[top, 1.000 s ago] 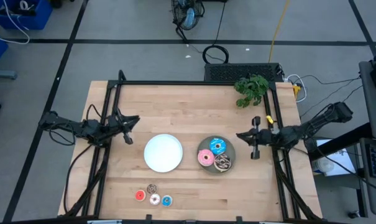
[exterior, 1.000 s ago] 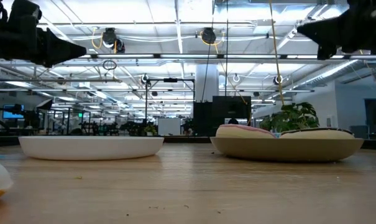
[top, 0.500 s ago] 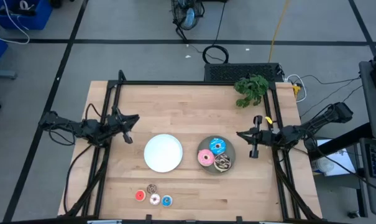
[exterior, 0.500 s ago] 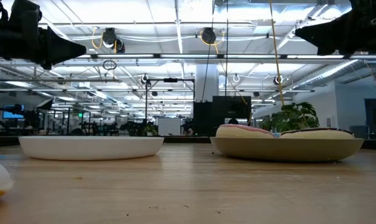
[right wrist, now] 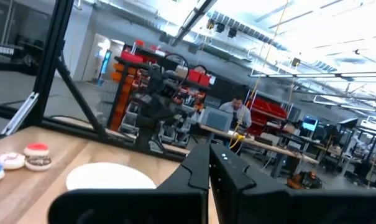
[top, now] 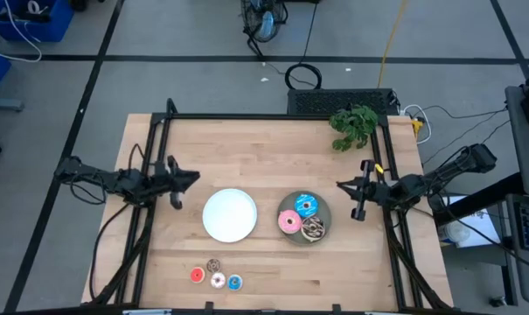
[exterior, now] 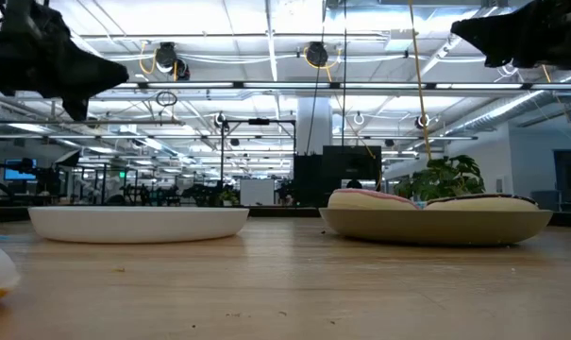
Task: Pick & Place donuts
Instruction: Put the small red donut on the white plate
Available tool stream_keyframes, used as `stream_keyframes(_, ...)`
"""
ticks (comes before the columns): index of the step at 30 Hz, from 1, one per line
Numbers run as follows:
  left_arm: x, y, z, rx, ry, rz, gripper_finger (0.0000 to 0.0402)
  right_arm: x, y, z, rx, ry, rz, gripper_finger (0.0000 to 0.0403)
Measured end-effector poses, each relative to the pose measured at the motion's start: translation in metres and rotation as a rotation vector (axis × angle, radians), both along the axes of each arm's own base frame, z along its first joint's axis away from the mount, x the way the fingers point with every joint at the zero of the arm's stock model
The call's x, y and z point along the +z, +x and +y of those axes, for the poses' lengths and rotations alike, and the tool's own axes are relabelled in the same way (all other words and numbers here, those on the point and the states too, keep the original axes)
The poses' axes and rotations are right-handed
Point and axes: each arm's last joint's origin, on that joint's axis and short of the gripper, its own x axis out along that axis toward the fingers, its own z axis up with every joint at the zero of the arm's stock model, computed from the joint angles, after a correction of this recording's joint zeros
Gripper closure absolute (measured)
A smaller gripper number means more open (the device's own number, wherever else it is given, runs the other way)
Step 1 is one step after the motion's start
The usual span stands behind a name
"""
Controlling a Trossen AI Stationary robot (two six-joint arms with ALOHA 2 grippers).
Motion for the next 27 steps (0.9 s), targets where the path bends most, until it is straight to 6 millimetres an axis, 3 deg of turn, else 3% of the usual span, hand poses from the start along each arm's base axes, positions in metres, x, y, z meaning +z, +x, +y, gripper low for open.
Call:
stream_keyframes(13, -0.002, 0.001, -0.002, -0.067, 0.008, 0.02, 0.0353, -0.005, 0.002, -0.001, -0.017, -0.013, 0.046, 0.0403)
stream_keyframes(20, 0.006, -0.001, 0.003, 0.088, 0.005, -0.054, 0.0353, -0.002, 0.002, -0.002, -0.028, -0.045, 0.024, 0.0403)
stream_keyframes(27, 0.01, -0.002, 0.002, 0.083, 0.037, -0.083, 0.0353, -0.002, 0.002, -0.001, -0.025, -0.034, 0.026, 0.0403)
